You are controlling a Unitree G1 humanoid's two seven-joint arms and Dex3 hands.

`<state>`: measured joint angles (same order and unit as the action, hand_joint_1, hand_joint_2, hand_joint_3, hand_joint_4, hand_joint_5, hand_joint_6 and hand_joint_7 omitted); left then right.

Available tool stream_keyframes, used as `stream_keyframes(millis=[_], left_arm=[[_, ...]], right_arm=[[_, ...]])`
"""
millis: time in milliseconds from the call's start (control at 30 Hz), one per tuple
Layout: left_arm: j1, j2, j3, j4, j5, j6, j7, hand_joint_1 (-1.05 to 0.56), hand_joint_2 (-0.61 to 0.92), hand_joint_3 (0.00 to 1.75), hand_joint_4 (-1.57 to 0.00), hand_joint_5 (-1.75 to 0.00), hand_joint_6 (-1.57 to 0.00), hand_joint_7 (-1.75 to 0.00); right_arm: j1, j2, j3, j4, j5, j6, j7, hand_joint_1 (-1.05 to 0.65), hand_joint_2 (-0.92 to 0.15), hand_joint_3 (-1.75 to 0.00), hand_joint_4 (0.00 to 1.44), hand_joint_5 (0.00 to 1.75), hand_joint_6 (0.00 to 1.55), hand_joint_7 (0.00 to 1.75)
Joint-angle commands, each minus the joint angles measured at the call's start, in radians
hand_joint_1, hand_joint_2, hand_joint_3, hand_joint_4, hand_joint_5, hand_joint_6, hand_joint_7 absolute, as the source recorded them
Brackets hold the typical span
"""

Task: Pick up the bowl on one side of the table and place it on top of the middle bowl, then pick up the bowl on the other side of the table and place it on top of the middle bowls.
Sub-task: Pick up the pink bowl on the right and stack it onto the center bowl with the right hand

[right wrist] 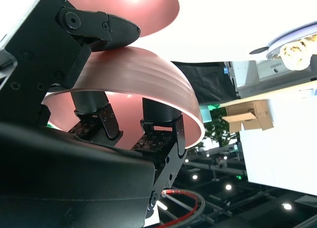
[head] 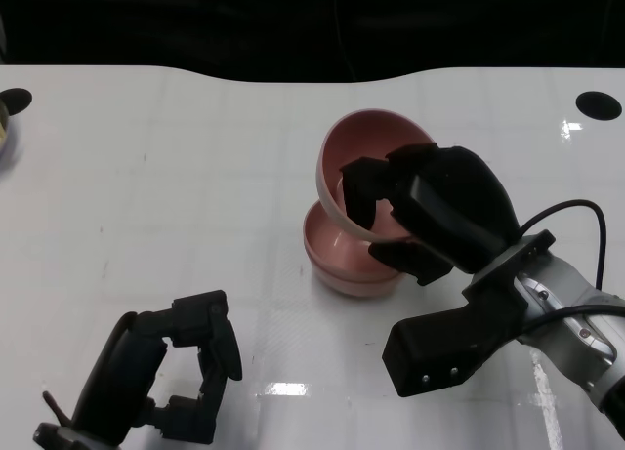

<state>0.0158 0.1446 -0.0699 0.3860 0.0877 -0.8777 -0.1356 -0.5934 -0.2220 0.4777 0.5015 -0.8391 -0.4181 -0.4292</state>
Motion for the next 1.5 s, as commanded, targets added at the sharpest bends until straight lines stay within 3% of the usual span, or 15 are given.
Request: stream_keyframes(millis=[33,100,133,367,500,633,767,1267,1300,1333,1400,1433,1500], left_arm=[[0.004,0.006,0.008,-0.013,0.006,0.012,0.007,-0.03,0.20,1.70,-0.98,-1.75,-0.88,-1.60],[0.006,0.005,0.004,-0.015,0.003,0.014,0.003,-0.04,0.20,1.69,-0.97,-1.75,-0.87,-1.59],[0.006,0.004,0.002,-0.016,-0.001,0.013,0.000,-0.04,0.20,1.69,-0.97,-1.75,-0.87,-1.59],[0.007,0.002,-0.001,-0.019,-0.002,0.018,0.001,-0.04,0.20,1.69,-0.97,-1.75,-0.88,-1.59],[0.009,0.002,-0.002,-0.024,-0.001,0.024,0.002,-0.03,0.20,1.69,-0.98,-1.75,-0.88,-1.58],[0.006,0.002,-0.001,-0.019,0.003,0.019,0.004,-0.03,0.19,1.70,-0.98,-1.75,-0.89,-1.58],[0.000,0.001,-0.003,-0.005,0.004,0.008,0.004,-0.02,0.19,1.69,-0.98,-1.75,-0.88,-1.58],[-0.003,-0.003,-0.003,0.000,0.009,-0.001,0.005,-0.02,0.18,1.70,-0.98,-1.75,-0.89,-1.59],[-0.003,-0.003,-0.004,0.002,0.007,-0.003,0.003,-0.01,0.19,1.70,-0.98,-1.75,-0.88,-1.59],[-0.004,-0.004,-0.005,0.003,0.006,-0.004,0.001,-0.01,0.19,1.70,-0.98,-1.75,-0.88,-1.59],[-0.004,-0.004,-0.005,0.001,0.007,-0.003,0.001,0.00,0.19,1.70,-0.98,-1.75,-0.88,-1.59],[-0.003,-0.004,-0.005,-0.001,0.009,-0.001,0.002,0.00,0.19,1.70,-0.98,-1.75,-0.88,-1.59],[-0.003,-0.005,-0.005,0.001,0.008,-0.002,0.002,0.00,0.19,1.70,-0.98,-1.75,-0.88,-1.60]], right_arm=[[-0.016,-0.005,0.000,0.034,0.025,-0.013,0.030,-0.09,-0.22,-1.28,0.98,1.75,0.75,1.74],[-0.016,-0.009,0.009,0.065,0.034,-0.025,0.060,-0.11,-0.36,-1.11,0.97,1.75,0.73,1.75],[-0.016,-0.010,0.011,0.073,0.037,-0.027,0.072,-0.11,-0.39,-1.07,0.97,1.75,0.73,1.75],[-0.011,-0.002,0.011,0.081,0.039,-0.009,0.112,-0.10,-0.42,-1.02,0.96,1.75,0.72,1.74],[-0.010,-0.001,0.009,0.087,0.044,-0.005,0.127,-0.11,-0.49,-0.89,0.93,1.75,0.73,1.69],[-0.012,0.000,0.011,0.098,0.055,-0.019,0.138,-0.10,-0.50,-0.87,0.93,1.75,0.74,1.68],[-0.031,0.010,0.025,0.152,0.064,-0.062,0.133,-0.11,-0.49,-1.01,0.94,1.75,0.72,1.73],[-0.076,0.036,0.045,0.252,0.057,-0.065,0.116,-0.09,-0.50,-0.91,0.92,1.75,0.71,1.71],[-0.081,0.041,0.044,0.262,0.062,-0.064,0.122,-0.10,-0.54,-0.74,0.87,1.49,0.74,1.31],[-0.085,0.044,0.043,0.270,0.065,-0.065,0.126,-0.10,-0.63,-0.52,0.87,1.28,0.88,0.85],[-0.090,0.046,0.043,0.276,0.070,-0.064,0.138,-0.11,-0.71,-0.34,0.87,1.17,0.99,0.53],[-0.093,0.045,0.046,0.276,0.070,-0.062,0.148,-0.19,-0.77,-0.24,0.74,0.78,0.83,0.28],[-0.096,0.041,0.052,0.269,0.065,-0.057,0.164,-0.30,-0.87,-0.12,0.65,0.36,0.67,0.08]])
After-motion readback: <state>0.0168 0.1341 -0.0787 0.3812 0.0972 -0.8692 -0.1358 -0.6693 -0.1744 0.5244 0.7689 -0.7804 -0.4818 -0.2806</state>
